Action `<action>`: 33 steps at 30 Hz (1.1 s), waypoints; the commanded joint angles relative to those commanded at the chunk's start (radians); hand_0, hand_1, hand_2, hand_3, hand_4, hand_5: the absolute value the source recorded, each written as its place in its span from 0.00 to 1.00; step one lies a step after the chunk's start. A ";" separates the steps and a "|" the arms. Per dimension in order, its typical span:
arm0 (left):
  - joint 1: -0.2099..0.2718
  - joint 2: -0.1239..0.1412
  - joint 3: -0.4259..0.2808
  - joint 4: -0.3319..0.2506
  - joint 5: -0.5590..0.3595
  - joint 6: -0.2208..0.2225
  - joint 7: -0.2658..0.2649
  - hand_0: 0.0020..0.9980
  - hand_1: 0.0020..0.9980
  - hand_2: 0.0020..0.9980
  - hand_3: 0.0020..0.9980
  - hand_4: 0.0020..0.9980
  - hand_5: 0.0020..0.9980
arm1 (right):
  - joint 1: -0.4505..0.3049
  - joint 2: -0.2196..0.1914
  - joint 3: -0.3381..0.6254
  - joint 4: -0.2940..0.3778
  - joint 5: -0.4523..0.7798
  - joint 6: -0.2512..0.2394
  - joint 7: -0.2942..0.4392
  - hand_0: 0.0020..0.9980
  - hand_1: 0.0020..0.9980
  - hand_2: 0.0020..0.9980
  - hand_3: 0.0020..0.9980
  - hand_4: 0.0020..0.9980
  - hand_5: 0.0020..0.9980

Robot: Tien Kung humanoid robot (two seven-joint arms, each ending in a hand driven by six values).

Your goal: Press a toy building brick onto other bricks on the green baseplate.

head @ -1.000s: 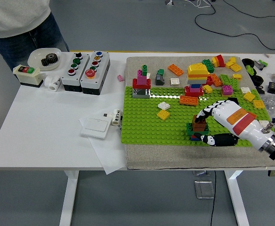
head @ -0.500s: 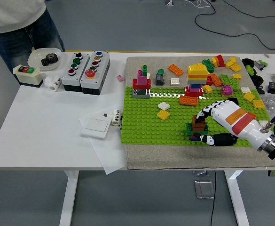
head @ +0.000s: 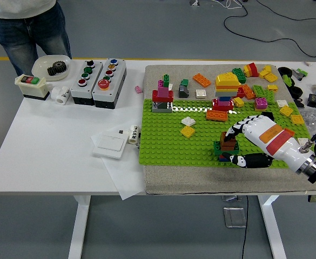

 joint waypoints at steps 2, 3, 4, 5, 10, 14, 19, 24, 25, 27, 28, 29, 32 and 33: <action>0.000 0.000 0.001 0.000 -0.002 0.000 -0.001 0.45 0.57 0.72 0.76 0.79 0.81 | 0.001 0.000 -0.003 0.000 -0.002 0.001 0.000 0.54 0.50 0.54 0.54 0.76 0.53; 0.000 0.000 0.001 0.000 -0.002 0.000 -0.001 0.45 0.57 0.72 0.76 0.79 0.81 | 0.001 0.000 -0.003 0.000 -0.002 0.001 0.000 0.54 0.50 0.54 0.54 0.76 0.53; 0.000 0.000 0.002 0.000 -0.002 0.000 -0.001 0.45 0.57 0.72 0.76 0.79 0.81 | 0.001 0.000 -0.003 -0.001 -0.002 0.002 0.000 0.54 0.50 0.54 0.54 0.76 0.53; 0.000 0.001 0.002 0.000 -0.002 0.000 -0.001 0.45 0.57 0.72 0.76 0.79 0.81 | 0.002 0.000 -0.003 -0.002 -0.003 0.002 -0.001 0.54 0.50 0.54 0.54 0.76 0.53; -0.001 0.001 0.003 0.000 -0.003 0.000 -0.001 0.45 0.57 0.72 0.76 0.79 0.81 | 0.004 0.000 -0.003 -0.005 -0.008 0.004 -0.003 0.54 0.50 0.54 0.54 0.76 0.53; 0.000 0.001 0.003 0.000 -0.004 0.000 -0.001 0.45 0.57 0.72 0.76 0.79 0.81 | 0.005 0.000 0.002 -0.004 -0.011 0.002 -0.002 0.54 0.50 0.53 0.54 0.76 0.53; 0.000 0.001 0.002 0.001 -0.002 0.000 -0.001 0.45 0.57 0.72 0.76 0.79 0.81 | 0.007 -0.003 0.007 0.003 -0.009 -0.003 0.001 0.54 0.50 0.53 0.54 0.76 0.53; 0.002 0.000 -0.001 0.001 0.001 0.000 0.001 0.45 0.57 0.72 0.76 0.79 0.81 | 0.007 -0.005 0.008 0.009 -0.009 -0.006 0.002 0.54 0.50 0.53 0.54 0.76 0.52; 0.003 0.000 -0.002 0.001 0.002 0.000 0.001 0.45 0.57 0.72 0.76 0.79 0.81 | 0.007 -0.005 0.008 0.011 -0.009 -0.006 0.002 0.54 0.50 0.53 0.54 0.76 0.52; 0.004 0.000 -0.003 0.001 0.003 0.000 0.002 0.45 0.57 0.72 0.76 0.79 0.81 | 0.006 -0.005 0.009 0.015 -0.011 -0.006 0.002 0.54 0.50 0.53 0.54 0.76 0.53; 0.005 0.000 -0.003 0.001 0.004 0.000 0.002 0.45 0.57 0.72 0.76 0.79 0.81 | 0.006 -0.005 0.009 0.016 -0.011 -0.006 0.002 0.54 0.50 0.53 0.54 0.76 0.53; 0.005 0.000 -0.003 0.001 0.004 0.000 0.002 0.45 0.57 0.72 0.76 0.79 0.81 | 0.005 -0.005 0.010 0.018 -0.011 -0.007 0.002 0.54 0.50 0.53 0.54 0.76 0.53; 0.006 0.000 -0.005 0.001 0.007 0.000 0.003 0.45 0.57 0.72 0.76 0.79 0.81 | 0.003 -0.005 0.011 0.023 -0.011 -0.008 0.003 0.54 0.50 0.53 0.54 0.76 0.52; 0.007 0.000 -0.006 0.001 0.008 0.000 0.003 0.45 0.57 0.72 0.76 0.79 0.81 | 0.003 -0.005 0.011 0.026 -0.010 -0.010 0.004 0.54 0.50 0.53 0.54 0.76 0.52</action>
